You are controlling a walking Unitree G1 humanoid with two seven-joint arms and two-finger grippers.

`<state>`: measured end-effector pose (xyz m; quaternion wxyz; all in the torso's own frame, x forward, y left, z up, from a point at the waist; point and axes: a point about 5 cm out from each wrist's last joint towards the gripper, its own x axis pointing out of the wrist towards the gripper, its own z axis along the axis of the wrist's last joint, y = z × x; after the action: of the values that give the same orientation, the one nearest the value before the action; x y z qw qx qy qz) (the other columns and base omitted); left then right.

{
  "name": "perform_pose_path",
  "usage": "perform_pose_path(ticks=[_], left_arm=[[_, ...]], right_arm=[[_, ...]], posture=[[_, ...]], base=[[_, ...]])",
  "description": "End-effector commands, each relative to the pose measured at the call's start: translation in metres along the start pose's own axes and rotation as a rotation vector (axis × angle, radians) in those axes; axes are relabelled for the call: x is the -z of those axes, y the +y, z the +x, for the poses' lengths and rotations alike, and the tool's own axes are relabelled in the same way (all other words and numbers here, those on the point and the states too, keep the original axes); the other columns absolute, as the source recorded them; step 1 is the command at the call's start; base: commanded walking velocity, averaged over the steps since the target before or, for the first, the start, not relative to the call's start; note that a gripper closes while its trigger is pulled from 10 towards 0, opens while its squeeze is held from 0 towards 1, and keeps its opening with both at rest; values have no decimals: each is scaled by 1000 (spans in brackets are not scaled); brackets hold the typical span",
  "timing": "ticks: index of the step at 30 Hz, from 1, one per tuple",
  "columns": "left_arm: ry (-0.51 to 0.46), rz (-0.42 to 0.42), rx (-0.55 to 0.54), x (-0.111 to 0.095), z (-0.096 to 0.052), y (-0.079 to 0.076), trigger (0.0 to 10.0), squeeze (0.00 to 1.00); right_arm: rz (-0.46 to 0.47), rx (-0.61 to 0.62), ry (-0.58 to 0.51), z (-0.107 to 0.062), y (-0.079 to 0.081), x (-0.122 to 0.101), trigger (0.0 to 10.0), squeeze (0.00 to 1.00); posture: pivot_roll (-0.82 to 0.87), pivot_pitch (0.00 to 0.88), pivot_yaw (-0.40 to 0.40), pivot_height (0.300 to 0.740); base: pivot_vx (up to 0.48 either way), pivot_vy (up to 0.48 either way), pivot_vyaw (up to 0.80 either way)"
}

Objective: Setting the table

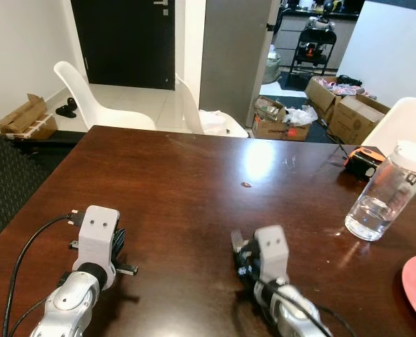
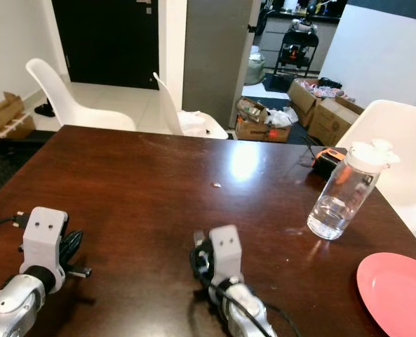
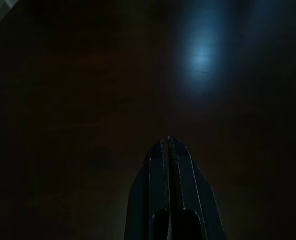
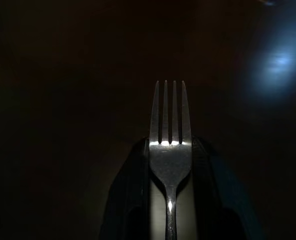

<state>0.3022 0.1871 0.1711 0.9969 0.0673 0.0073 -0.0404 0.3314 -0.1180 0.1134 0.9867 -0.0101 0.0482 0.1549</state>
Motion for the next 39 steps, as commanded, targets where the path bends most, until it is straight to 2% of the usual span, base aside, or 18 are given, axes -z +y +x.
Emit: perform_pose_path(ticks=[1, 2, 3, 6, 12, 13, 15, 16, 20, 25, 31, 32, 33, 34, 35, 36, 37, 39], left_arm=[[34, 4, -5, 9, -1, 0, 10000, 0], [37, 3, -8, 9, -2, 0, 10000, 0], [38, 4, -9, 10, -2, 0, 10000, 0], [39, 4, -10, 10, -2, 0, 10000, 0], [44, 7, -10, 12, -2, -1, 10000, 0], [45, 7, -8, 12, -2, -1, 10000, 0], [46, 8, -6, 12, -2, -2, 10000, 0], [46, 9, -5, 13, -2, -2, 10000, 0], [47, 11, -4, 12, -2, -2, 10000, 0], [52, 15, -3, 13, -2, -1, 10000, 0], [54, 16, -2, 13, -2, -1, 10000, 0], [54, 16, -1, 13, -2, -1, 10000, 0], [54, 17, -1, 13, -2, -1, 10000, 0], [54, 17, -1, 13, -2, -1, 10000, 0], [54, 17, -1, 13, -2, -1, 10000, 0], [54, 17, -1, 13, -2, -1, 10000, 0], [54, 18, -2, 13, -2, -1, 10000, 0], [54, 19, -4, 13, -2, 0, 10000, 0]], right_arm=[[16, 3, 95, -5, 0, 24, 10000, 0], [26, 11, 106, -5, 0, 28, 10000, 910], [35, 20, 100, -5, -1, 28, 10000, 1000], [41, 27, 95, -5, -2, 27, 10000, 1000], [3, 42, -33, -1, -7, 0, 10000, 1000], [-1, 40, -44, -2, -6, -4, 10000, 545], [-2, 37, -56, -3, -4, -8, 10000, 545], [12, 44, -40, -4, -2, -8, 10000, 0], [20, 42, -20, -7, 2, -6, 10000, 0], [64, 48, 84, -17, 17, 10, 10000, 0], [58, 76, 176, -23, 19, 28, 10000, 0], [47, 92, 203, -23, 16, 34, 9098, 0], [40, 103, 218, -23, 14, 36, 9098, 0], [32, 123, 239, -23, 10, 39, 4118, 0], [27, 136, 255, -23, 7, 42, 3569, 0], [27, 136, 255, -23, 7, 42, 3569, 0], [22, 150, 278, -25, 3, 44, 0, 0], [19, 169, 305, -26, -2, 48, 0, 0]], posture=[[84, 107, 24, 740], [85, 105, 25, 740], [86, 105, 25, 740], [87, 105, 25, 740], [78, 108, 27, 740], [76, 109, 26, 740], [76, 109, 26, 740], [75, 110, 26, 740], [74, 113, 26, 740], [72, 121, 27, 740], [71, 124, 28, 740], [74, 124, 30, 740], [74, 124, 30, 740], [74, 124, 30, 740], [76, 125, 30, 740], [76, 125, 30, 740], [76, 125, 30, 740], [77, 126, 30, 740]], base=[[0, 0, 0], [0, 0, 0], [0, 0, 0], [0, 0, 0], [0, 0, 0], [0, 0, 0], [0, 0, 0], [0, 0, 0], [0, 0, 0], [0, 0, 0], [0, 0, 0], [0, 0, 0], [0, 0, 0], [0, 0, 0], [0, 0, 0], [0, 0, 0], [0, 0, 0], [0, 0, 0]])
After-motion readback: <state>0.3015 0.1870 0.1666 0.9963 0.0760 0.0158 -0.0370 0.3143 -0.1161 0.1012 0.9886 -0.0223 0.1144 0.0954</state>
